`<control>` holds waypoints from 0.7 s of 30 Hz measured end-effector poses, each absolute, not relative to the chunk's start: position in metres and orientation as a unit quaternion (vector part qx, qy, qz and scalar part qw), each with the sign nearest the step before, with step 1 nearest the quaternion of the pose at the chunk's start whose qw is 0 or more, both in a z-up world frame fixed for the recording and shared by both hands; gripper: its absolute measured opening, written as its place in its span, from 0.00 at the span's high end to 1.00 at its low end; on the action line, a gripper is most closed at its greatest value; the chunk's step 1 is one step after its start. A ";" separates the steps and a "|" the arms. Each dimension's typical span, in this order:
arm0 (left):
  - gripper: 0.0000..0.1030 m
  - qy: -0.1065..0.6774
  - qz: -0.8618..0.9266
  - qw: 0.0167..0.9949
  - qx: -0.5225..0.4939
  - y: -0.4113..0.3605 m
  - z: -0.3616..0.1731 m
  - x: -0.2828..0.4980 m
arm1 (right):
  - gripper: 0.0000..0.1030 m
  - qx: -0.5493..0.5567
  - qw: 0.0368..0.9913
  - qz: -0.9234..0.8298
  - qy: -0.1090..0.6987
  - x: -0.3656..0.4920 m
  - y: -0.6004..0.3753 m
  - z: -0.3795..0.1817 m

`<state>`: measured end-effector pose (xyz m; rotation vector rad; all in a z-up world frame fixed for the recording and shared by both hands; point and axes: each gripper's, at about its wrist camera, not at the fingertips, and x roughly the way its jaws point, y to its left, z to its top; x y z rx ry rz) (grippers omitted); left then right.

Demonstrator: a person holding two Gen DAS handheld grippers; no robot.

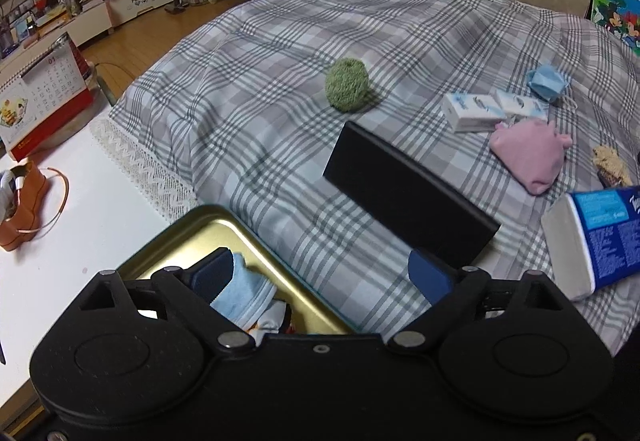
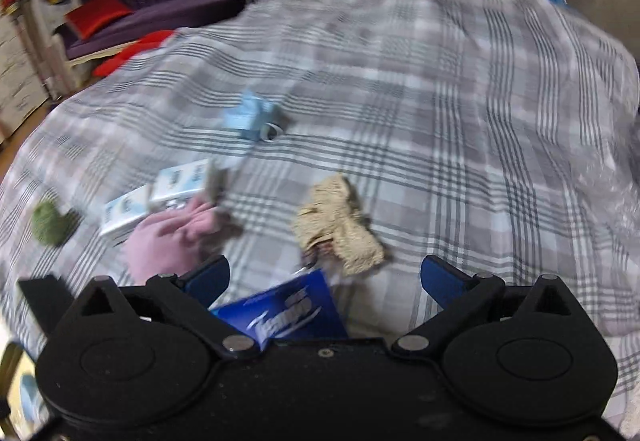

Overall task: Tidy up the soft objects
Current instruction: 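Grasp the green scrubber ball with left tool while right tool grasps the beige lace cloth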

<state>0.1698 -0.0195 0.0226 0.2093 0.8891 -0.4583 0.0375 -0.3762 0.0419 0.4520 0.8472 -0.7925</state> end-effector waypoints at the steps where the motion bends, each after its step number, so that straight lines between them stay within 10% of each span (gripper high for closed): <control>1: 0.12 0.423 -0.221 0.873 0.099 -0.024 0.027 0.173 | 0.02 0.223 0.809 -0.370 0.399 0.041 -0.385 0.038; 21: 0.12 0.459 -0.194 0.860 0.114 -0.130 0.041 0.283 | 0.18 0.223 0.742 -0.409 0.483 0.106 -0.433 -0.037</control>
